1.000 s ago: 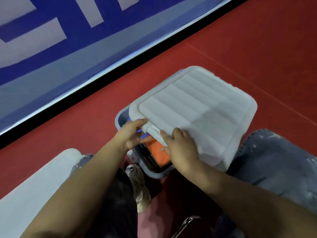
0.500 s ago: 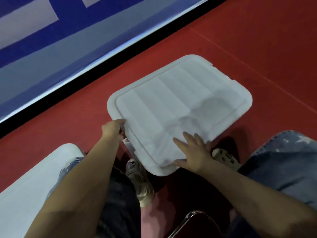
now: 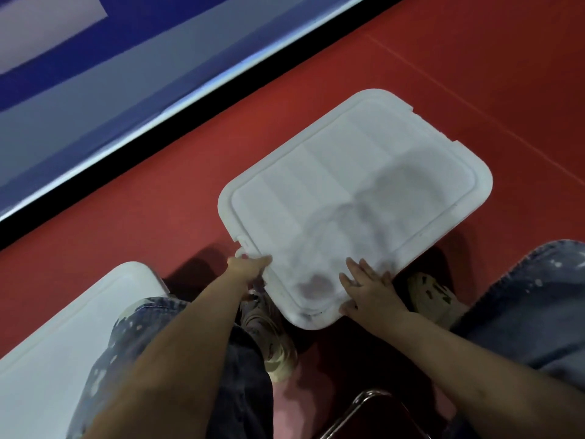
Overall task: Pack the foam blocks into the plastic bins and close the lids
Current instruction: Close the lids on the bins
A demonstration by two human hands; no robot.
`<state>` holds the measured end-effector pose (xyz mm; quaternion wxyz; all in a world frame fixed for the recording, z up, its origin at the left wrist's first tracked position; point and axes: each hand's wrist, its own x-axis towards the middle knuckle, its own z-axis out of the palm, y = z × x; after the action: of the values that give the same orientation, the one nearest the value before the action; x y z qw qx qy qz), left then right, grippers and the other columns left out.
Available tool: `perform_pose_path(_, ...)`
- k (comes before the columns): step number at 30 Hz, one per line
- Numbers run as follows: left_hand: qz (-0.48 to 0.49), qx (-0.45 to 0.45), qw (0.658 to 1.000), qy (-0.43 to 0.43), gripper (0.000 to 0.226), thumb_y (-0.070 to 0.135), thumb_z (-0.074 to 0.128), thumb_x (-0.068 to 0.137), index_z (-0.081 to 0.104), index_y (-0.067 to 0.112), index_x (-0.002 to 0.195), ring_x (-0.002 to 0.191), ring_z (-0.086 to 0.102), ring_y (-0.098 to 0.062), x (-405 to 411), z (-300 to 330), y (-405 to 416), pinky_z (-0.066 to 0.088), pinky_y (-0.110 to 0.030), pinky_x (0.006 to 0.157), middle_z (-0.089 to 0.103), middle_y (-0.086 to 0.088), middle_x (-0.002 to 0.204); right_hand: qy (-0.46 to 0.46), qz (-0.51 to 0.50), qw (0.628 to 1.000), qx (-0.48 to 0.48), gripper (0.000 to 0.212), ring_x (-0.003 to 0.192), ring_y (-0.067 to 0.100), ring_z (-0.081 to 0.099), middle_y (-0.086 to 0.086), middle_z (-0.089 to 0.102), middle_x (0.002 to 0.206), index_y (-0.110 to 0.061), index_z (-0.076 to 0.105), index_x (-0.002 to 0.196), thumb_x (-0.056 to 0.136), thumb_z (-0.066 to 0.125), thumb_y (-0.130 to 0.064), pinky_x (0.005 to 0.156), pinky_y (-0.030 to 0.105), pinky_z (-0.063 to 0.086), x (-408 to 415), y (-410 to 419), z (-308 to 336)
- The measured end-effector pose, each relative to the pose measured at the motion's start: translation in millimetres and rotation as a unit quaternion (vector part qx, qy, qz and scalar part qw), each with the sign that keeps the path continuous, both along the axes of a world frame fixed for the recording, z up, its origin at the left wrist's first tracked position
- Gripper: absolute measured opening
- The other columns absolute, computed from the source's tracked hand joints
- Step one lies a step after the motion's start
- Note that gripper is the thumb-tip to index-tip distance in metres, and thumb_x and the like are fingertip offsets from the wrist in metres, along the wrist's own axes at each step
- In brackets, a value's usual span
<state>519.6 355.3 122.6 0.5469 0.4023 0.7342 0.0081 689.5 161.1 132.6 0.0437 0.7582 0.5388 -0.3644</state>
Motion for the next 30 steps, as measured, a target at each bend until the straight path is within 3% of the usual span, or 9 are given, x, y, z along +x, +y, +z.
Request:
perform_pose_path(2,0.026,-0.069,0.997,-0.031,0.075,0.042,0.082,0.067,0.055,-0.001,0.122,0.091,0.064,-0.029,-4.2,-13.8,-8.2,0.058,-0.041,0.077,0.064,-0.008,0.099,0.006,-0.002,1.000,-0.002,0.064,0.146,0.020,-0.015,-0.001,-0.014,0.159,-0.021,0.017,0.151,0.095,0.043,-0.037,0.115,0.054,-0.001,0.5,-0.3,0.2)
perform_pose_path(4,0.026,-0.094,0.994,-0.048,0.064,0.047,0.084,0.061,0.063,0.007,0.106,0.098,0.064,-0.033,-11.9,-28.2,-4.2,0.049,-0.048,0.093,0.069,-0.012,0.104,0.017,-0.009,1.000,-0.001,0.063,0.146,0.019,-0.014,-0.001,-0.013,0.159,-0.021,0.018,0.151,0.095,0.043,-0.036,0.115,0.055,-0.002,0.3,0.2,1.1)
perform_pose_path(6,0.033,-0.103,0.993,-0.054,0.049,0.039,0.083,0.068,0.065,0.006,0.100,0.097,0.063,-0.031,-12.7,-27.4,-3.4,0.050,-0.042,0.090,0.069,-0.014,0.108,0.023,-0.014,1.000,-0.002,0.063,0.146,0.019,-0.014,-0.001,-0.012,0.160,-0.021,0.020,0.151,0.094,0.043,-0.036,0.115,0.055,-0.002,-0.2,0.7,2.8)
perform_pose_path(8,0.046,-0.064,0.995,-0.061,0.052,0.032,0.084,0.070,0.065,0.000,0.107,0.091,0.065,-0.030,-10.2,-22.7,-5.9,0.054,-0.042,0.086,0.069,-0.016,0.106,0.025,-0.018,1.000,-0.001,0.063,0.147,0.019,-0.013,-0.001,-0.011,0.160,-0.021,0.021,0.150,0.094,0.044,-0.035,0.115,0.055,-0.002,-0.1,0.9,4.0)
perform_pose_path(11,-0.014,0.051,0.998,0.032,0.057,0.040,0.080,0.072,0.060,-0.002,0.105,0.091,0.064,-0.031,-6.0,-14.6,-12.8,0.054,-0.043,0.086,0.066,-0.013,0.100,0.021,-0.019,1.000,0.004,0.063,0.147,0.019,-0.010,-0.001,-0.008,0.160,-0.020,0.024,0.149,0.093,0.048,-0.038,0.114,0.056,0.001,1.2,0.5,4.5)
perform_pose_path(13,-0.065,0.078,0.991,0.082,0.055,0.046,0.070,0.079,0.055,0.003,0.108,0.096,0.060,-0.031,-2.8,-7.6,-19.1,0.051,-0.040,0.087,0.061,-0.011,0.104,0.017,-0.015,1.000,0.008,0.065,0.147,0.020,-0.008,0.000,-0.006,0.160,-0.020,0.025,0.149,0.093,0.049,-0.042,0.114,0.057,0.003,1.6,0.8,5.0)
perform_pose_path(16,-0.106,0.076,0.986,0.106,0.062,0.046,0.059,0.087,0.045,0.000,0.127,0.111,0.056,-0.034,2.6,-5.3,-22.1,0.048,-0.038,0.090,0.055,-0.016,0.123,0.023,-0.017,1.000,0.009,0.065,0.147,0.020,-0.008,0.000,-0.006,0.160,-0.020,0.026,0.149,0.092,0.050,-0.043,0.114,0.057,0.003,1.5,2.4,6.8)
perform_pose_path(18,-0.104,0.064,0.988,0.090,0.060,0.038,0.054,0.092,0.038,-0.004,0.133,0.112,0.055,-0.035,8.2,-3.4,-21.2,0.047,-0.034,0.082,0.052,-0.019,0.128,0.027,-0.017,0.999,0.006,0.065,0.147,0.020,-0.008,0.000,-0.006,0.160,-0.020,0.026,0.149,0.092,0.050,-0.043,0.114,0.056,0.003,1.5,2.7,7.5)
perform_pose_path(30,-0.203,0.092,0.966,0.133,0.051,0.030,0.040,0.100,0.030,-0.010,0.130,0.120,0.051,-0.038,13.6,10.7,-26.8,0.041,-0.038,0.095,0.049,-0.026,0.133,0.040,-0.035,0.999,-0.008,0.064,0.147,0.021,-0.005,0.000,-0.001,0.160,-0.018,0.031,0.146,0.091,0.050,-0.044,0.115,0.056,0.002,0.0,8.6,12.9)
